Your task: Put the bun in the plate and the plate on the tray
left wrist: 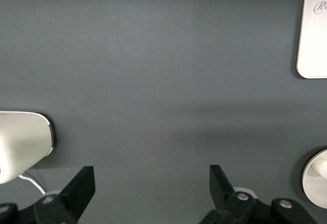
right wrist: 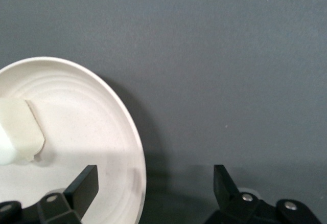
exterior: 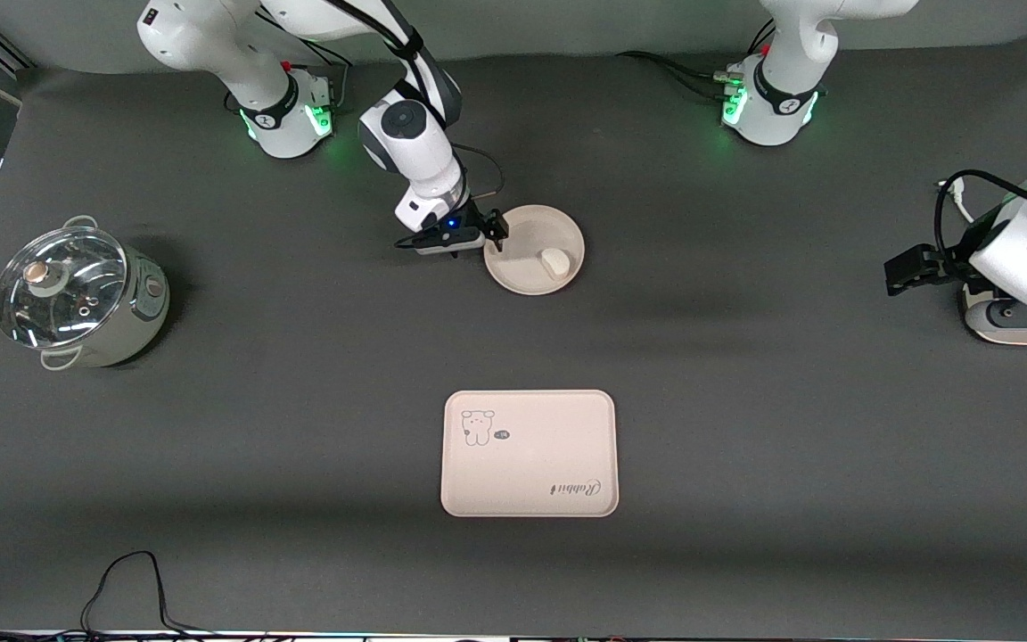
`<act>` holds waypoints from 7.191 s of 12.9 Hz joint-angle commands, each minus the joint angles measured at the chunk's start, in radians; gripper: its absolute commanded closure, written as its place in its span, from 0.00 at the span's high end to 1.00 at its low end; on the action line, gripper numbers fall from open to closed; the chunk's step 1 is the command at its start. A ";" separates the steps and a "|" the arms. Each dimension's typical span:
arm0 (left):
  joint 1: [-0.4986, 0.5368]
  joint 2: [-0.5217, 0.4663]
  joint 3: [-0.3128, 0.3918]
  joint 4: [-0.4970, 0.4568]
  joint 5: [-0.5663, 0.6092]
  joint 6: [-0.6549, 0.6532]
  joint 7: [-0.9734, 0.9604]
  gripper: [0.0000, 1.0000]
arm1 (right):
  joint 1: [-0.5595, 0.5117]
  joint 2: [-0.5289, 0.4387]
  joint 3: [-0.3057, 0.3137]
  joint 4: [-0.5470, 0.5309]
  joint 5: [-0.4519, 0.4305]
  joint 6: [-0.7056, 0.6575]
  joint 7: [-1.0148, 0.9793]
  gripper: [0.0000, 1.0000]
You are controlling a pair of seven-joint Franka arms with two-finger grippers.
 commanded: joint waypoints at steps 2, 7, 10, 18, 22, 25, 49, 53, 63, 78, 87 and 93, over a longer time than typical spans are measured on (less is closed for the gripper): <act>0.008 0.009 0.000 0.015 -0.003 -0.012 0.022 1.00 | 0.006 0.013 0.038 0.016 0.090 0.010 -0.023 0.89; 0.007 0.009 -0.002 0.015 -0.003 -0.011 0.020 1.00 | 0.001 0.020 0.038 0.019 0.090 0.003 -0.026 0.47; 0.007 0.009 -0.002 0.015 -0.004 -0.006 0.020 1.00 | 0.000 0.020 0.038 0.021 0.090 0.000 -0.026 0.18; 0.007 0.009 -0.002 0.015 -0.006 -0.008 0.020 1.00 | -0.005 -0.008 0.038 0.022 0.090 -0.024 -0.029 0.00; 0.007 0.009 -0.002 0.015 -0.004 -0.009 0.020 1.00 | -0.057 -0.206 0.031 0.032 0.091 -0.246 -0.100 0.00; 0.007 0.009 -0.002 0.014 -0.006 -0.009 0.020 1.00 | -0.083 -0.282 0.030 0.048 0.091 -0.316 -0.108 0.00; 0.007 0.009 -0.002 0.014 -0.007 -0.006 0.020 1.00 | -0.474 0.674 0.022 1.293 0.070 -0.541 -0.312 0.00; 0.007 0.011 -0.002 0.014 -0.007 -0.006 0.020 1.00 | -0.474 0.679 0.024 1.285 0.071 -0.537 -0.310 0.11; 0.008 0.018 -0.003 0.015 -0.029 0.009 0.020 1.00 | -0.520 0.415 0.022 1.170 0.061 -0.765 -0.299 1.00; 0.031 0.026 0.000 0.022 -0.041 0.003 0.040 1.00 | -0.911 -0.305 -0.026 0.851 -0.261 -1.408 -0.856 1.00; 0.031 0.026 -0.002 0.022 -0.040 -0.002 0.042 1.00 | -0.913 -0.308 -0.065 0.865 -0.280 -1.417 -0.841 1.00; 0.030 0.026 0.000 0.022 -0.040 -0.002 0.042 1.00 | -0.911 -0.300 -0.064 0.874 -0.280 -1.417 -0.841 1.00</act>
